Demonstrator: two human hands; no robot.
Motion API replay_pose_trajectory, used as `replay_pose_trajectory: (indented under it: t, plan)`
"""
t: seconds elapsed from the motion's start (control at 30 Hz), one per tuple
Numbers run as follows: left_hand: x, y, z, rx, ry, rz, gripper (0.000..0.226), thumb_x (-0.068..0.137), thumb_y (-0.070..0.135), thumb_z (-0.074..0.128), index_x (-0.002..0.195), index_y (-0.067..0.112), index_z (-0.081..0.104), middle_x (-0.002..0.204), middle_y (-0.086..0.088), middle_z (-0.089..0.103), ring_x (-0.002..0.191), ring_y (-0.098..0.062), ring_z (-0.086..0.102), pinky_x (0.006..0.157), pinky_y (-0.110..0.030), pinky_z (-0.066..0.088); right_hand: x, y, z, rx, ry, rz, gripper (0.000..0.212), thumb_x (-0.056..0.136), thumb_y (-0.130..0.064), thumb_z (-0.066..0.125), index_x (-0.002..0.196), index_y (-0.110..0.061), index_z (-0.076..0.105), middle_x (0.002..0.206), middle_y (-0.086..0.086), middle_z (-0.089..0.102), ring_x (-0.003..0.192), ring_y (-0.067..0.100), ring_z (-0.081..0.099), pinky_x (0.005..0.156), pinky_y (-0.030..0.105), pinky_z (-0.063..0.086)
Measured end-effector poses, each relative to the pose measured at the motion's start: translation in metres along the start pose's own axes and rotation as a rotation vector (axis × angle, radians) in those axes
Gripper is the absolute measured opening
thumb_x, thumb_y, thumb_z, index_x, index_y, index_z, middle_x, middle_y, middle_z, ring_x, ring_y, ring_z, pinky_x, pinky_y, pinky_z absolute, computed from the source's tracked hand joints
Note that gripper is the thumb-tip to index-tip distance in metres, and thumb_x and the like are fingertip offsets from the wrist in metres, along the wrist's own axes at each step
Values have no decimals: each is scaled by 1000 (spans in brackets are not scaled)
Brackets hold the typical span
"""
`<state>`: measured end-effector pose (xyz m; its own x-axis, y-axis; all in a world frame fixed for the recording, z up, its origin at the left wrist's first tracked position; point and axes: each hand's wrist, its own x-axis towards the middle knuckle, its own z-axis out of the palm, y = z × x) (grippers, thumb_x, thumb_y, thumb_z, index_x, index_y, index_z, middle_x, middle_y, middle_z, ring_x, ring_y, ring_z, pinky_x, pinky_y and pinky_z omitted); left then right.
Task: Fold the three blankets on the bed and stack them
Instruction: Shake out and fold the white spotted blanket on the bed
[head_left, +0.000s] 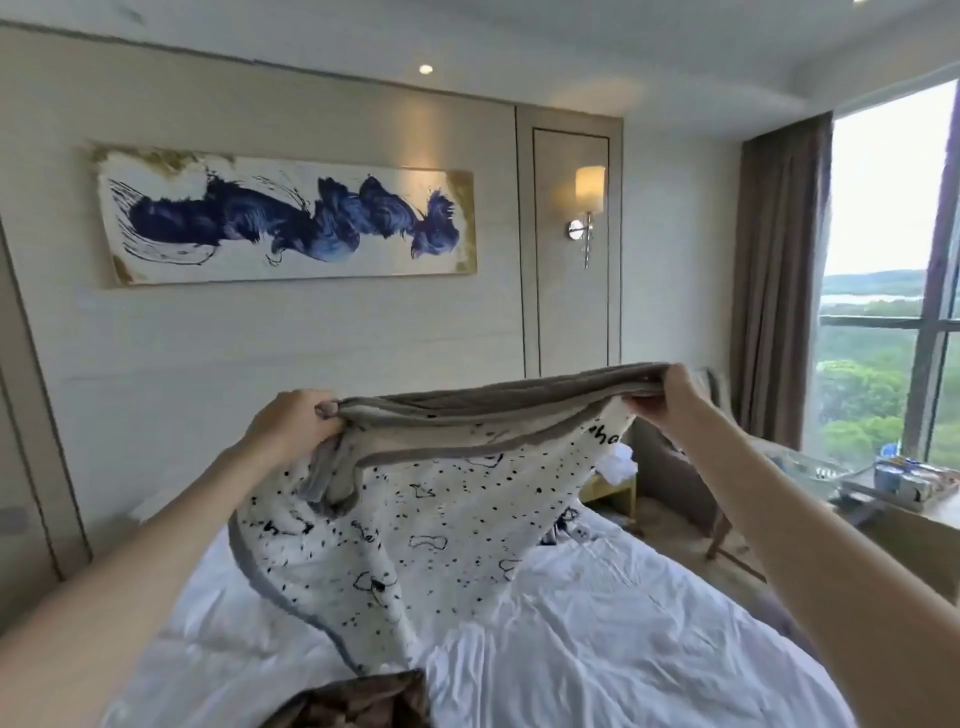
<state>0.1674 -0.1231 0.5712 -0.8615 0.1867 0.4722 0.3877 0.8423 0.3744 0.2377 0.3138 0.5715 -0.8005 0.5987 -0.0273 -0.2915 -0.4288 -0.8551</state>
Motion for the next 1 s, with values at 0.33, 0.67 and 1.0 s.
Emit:
replay_pose_trajectory:
  t: [0.33, 0.67, 1.0]
  plan:
    - [-279, -4, 164, -67, -461, -401, 17, 92, 26, 65, 104, 15, 63, 111, -9, 63, 111, -29, 60, 86, -34, 47, -115, 136, -211, -220, 5, 425, 29, 92, 5, 29, 85, 5, 57, 84, 22, 61, 74, 28, 62, 43, 27, 55]
    - [-434, 47, 173, -453, -493, -644, 83, 45, 82, 72, 88, 12, 68, 122, 7, 58, 115, -11, 49, 94, -25, 37, -214, 193, -346, -912, -311, 175, 51, 67, 27, 45, 101, -3, 68, 91, 12, 65, 83, 24, 58, 65, 28, 46]
    - [-410, 87, 168, -166, -984, -308, 27, 78, -9, 63, 96, 9, 55, 107, -16, 63, 93, -18, 57, 72, -29, 46, -223, 179, -310, -1168, -389, 56, 50, 93, -38, 61, 71, 6, 67, 50, 2, 48, 50, 17, 41, 53, 28, 28]
